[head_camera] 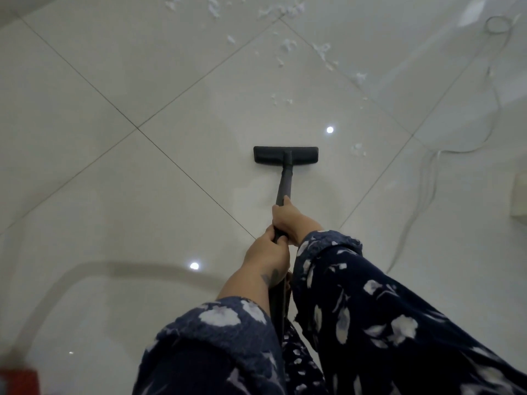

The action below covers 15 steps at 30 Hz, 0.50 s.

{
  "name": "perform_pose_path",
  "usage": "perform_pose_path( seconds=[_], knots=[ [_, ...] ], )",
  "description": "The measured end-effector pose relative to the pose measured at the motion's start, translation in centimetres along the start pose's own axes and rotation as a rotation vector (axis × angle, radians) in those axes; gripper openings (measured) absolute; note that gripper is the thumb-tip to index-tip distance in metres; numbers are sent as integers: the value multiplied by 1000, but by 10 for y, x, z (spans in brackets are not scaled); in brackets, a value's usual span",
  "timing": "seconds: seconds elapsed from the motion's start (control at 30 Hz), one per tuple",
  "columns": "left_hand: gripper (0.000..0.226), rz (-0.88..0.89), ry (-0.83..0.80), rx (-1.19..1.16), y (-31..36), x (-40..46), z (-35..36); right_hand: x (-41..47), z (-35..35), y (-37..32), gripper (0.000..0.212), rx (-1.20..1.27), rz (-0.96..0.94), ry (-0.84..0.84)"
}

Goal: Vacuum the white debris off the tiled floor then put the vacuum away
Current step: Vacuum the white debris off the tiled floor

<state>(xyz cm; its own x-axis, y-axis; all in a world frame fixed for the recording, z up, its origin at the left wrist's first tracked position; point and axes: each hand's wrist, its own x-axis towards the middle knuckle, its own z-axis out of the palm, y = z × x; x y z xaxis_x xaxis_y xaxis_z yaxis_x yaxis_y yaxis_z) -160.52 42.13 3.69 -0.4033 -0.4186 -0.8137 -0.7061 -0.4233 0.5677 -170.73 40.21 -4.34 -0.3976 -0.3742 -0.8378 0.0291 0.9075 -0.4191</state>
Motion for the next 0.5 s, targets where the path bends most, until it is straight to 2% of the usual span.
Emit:
perform_pose_path(
  seconds=[0.1,0.23,0.4,0.5],
  knots=[
    [47,0,-16,18,-5,-2,17,-4,-9,16,56,-95,65,-54],
    [48,-25,-9,14,-8,5,35,0,-21,24,55,-180,54,-80],
    [48,-39,16,7,3,19,51,21,-34,34,56,-12,-15,-25],
    [47,-38,43,11,19,31,58,34,-51,27,57,-22,-6,-40]
  ],
)
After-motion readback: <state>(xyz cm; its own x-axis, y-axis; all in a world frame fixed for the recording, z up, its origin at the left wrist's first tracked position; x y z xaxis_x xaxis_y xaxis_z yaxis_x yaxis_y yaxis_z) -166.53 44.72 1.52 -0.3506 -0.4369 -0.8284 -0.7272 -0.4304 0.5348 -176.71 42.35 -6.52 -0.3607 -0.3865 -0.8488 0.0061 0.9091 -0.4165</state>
